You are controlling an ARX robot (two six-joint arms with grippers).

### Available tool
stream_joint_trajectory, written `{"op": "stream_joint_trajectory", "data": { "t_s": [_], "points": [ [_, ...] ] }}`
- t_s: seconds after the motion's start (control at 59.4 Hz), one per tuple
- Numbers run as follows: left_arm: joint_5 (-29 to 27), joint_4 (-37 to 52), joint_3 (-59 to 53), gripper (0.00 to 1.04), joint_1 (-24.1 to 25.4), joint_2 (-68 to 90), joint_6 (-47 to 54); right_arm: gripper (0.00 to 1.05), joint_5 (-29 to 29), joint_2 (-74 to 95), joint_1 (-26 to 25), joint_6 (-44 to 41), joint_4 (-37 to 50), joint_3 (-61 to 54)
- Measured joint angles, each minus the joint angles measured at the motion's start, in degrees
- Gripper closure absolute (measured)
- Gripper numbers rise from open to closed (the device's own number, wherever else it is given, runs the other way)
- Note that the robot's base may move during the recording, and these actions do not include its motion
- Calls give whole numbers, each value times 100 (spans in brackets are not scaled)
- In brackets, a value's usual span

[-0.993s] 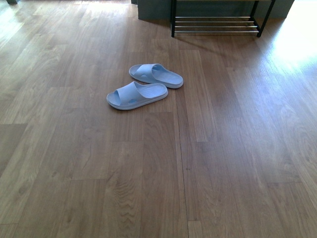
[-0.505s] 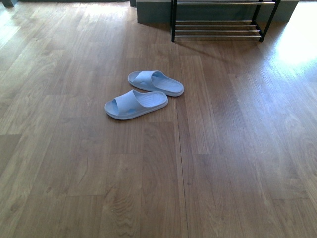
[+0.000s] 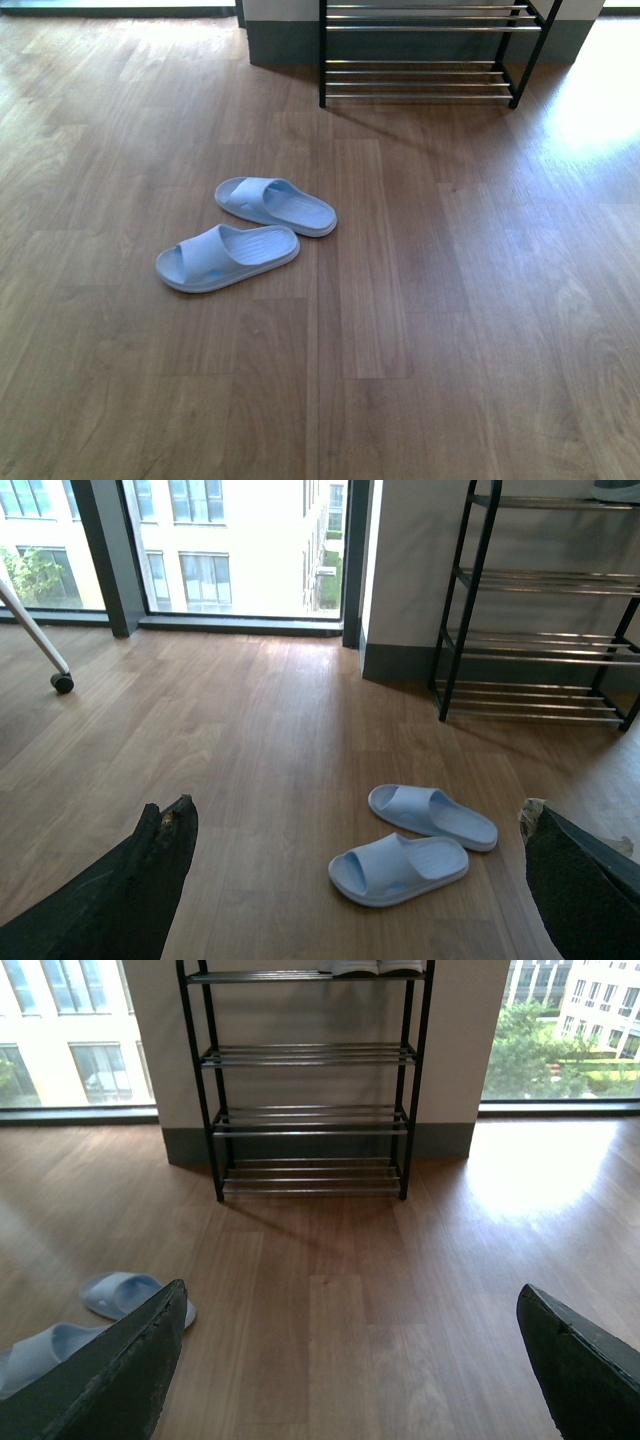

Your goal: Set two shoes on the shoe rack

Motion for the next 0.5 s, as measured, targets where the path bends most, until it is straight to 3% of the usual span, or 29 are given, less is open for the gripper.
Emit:
{"op": "stream_joint_trajectory", "data": {
  "t_s": [0.505],
  "points": [
    [13,0,2,9,0,0,0,9,20,0,2,0,0,0]
  ]
}}
